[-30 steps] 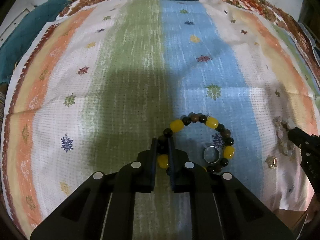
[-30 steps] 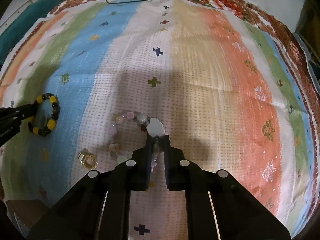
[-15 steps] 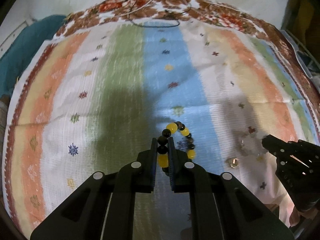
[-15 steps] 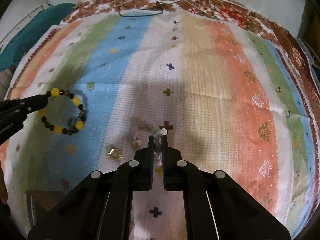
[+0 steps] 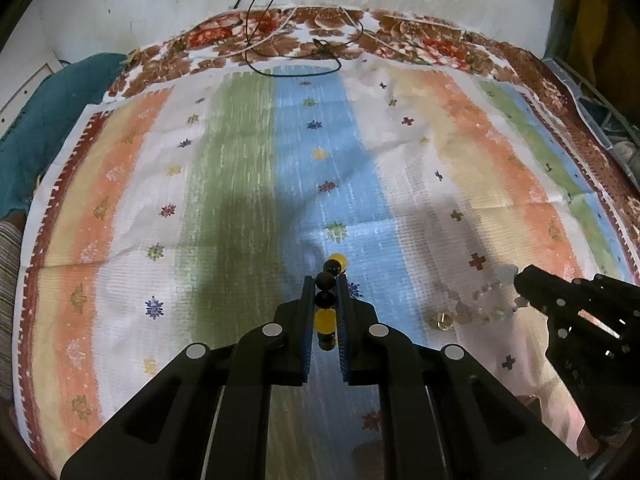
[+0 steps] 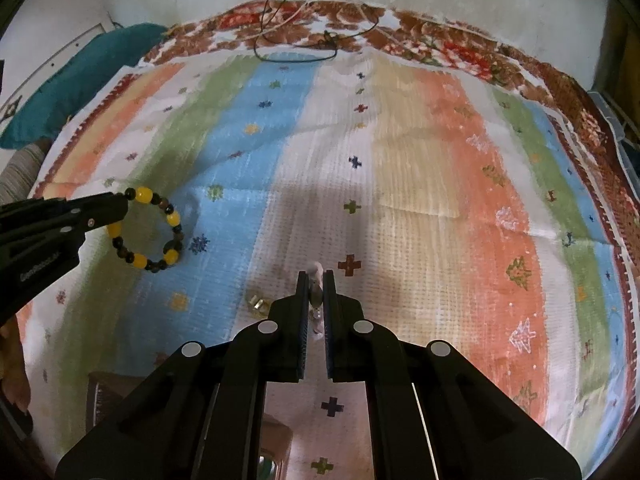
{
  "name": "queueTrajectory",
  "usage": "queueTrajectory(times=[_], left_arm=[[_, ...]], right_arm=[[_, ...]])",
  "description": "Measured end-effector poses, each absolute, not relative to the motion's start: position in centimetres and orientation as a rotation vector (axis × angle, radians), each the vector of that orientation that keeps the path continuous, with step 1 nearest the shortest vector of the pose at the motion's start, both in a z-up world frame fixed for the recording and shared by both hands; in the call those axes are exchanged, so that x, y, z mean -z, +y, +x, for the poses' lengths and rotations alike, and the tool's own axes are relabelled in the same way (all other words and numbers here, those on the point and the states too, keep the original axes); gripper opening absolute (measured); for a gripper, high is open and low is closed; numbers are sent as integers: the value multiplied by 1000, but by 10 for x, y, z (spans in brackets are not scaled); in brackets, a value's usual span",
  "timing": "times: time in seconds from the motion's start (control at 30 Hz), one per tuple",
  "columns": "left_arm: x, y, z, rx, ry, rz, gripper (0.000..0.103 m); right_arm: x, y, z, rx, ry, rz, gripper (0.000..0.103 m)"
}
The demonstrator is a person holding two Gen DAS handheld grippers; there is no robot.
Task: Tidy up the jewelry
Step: 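Lift the bracelet and charm and carry both over the silver tin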
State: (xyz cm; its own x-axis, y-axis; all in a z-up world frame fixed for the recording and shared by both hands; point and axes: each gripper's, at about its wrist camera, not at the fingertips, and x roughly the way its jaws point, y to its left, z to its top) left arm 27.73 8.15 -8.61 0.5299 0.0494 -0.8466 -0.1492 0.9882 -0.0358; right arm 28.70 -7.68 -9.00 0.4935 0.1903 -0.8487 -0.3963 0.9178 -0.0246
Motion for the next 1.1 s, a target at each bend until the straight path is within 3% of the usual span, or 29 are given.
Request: queueTrajectory(times=[1.1], left_arm=[[26,53,211,-35,868,-127,10]], right_arm=[[33,-82,227,-400,827,-181,8]])
